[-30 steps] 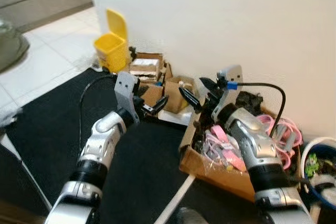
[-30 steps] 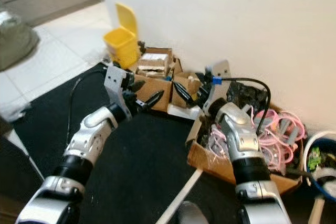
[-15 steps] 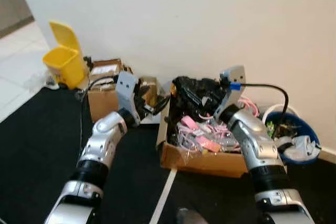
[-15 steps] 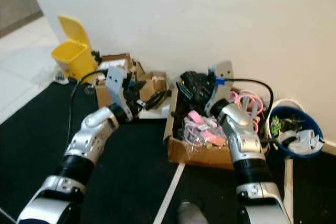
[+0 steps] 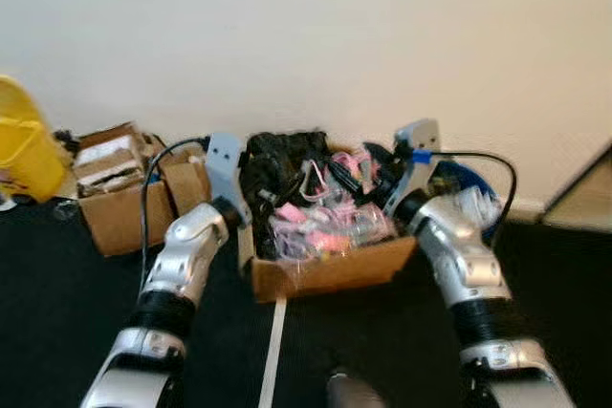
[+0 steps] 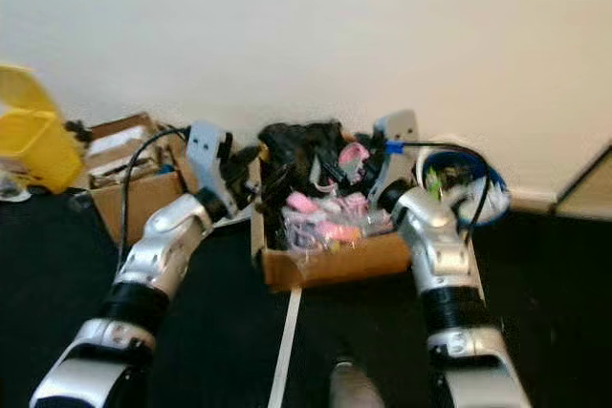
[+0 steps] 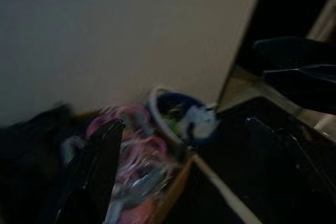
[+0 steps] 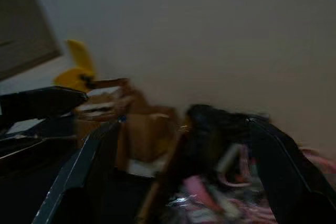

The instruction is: Picking trash to rubbish bin

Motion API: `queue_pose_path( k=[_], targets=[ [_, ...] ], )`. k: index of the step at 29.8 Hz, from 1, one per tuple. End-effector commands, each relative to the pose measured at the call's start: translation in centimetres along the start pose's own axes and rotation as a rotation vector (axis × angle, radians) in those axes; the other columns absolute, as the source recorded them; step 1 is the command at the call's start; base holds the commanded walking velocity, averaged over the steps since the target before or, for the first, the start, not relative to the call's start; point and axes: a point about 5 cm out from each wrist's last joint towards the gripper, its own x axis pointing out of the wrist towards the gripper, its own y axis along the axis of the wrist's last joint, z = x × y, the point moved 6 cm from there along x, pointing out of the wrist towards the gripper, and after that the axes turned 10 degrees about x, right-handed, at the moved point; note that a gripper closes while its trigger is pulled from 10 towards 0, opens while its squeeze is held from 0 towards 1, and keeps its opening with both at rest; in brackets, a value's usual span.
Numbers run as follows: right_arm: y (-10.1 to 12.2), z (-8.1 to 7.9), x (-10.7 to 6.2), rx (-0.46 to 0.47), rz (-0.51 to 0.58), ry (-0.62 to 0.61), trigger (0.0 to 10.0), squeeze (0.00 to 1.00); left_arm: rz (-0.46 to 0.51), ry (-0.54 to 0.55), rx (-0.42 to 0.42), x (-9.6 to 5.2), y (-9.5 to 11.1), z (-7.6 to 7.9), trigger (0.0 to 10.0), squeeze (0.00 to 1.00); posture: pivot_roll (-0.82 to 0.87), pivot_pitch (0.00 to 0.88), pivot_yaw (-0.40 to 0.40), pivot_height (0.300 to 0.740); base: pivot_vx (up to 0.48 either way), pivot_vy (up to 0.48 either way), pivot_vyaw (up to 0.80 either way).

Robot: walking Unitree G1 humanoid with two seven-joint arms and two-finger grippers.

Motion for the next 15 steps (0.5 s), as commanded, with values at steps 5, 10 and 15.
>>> queue_pose_path(
  k=[5,10,15],
  targets=[
    [-0.05,0.02,0.00,0.010,0.002,0.000,10.0,0.00,-0.010,-0.002,-0.005,-0.11,-0.38,0.06,10.0,0.00,-0.09,0.000,0.027,0.740,0.000,0.000,-0.80],
    [-0.06,0.04,-0.01,0.010,0.002,-0.001,10.0,0.00,-0.010,-0.002,-0.005,-0.09,-0.38,0.07,10.0,0.00,-0.09,0.000,0.027,0.740,0.000,0.000,-0.80],
    [-0.03,0.04,-0.01,0.011,0.002,0.000,10.0,0.00,-0.009,-0.002,-0.004,-0.07,-0.34,0.07,10.0,0.00,-0.09,0.000,0.028,0.740,0.000,0.000,-0.80]
  ],
)
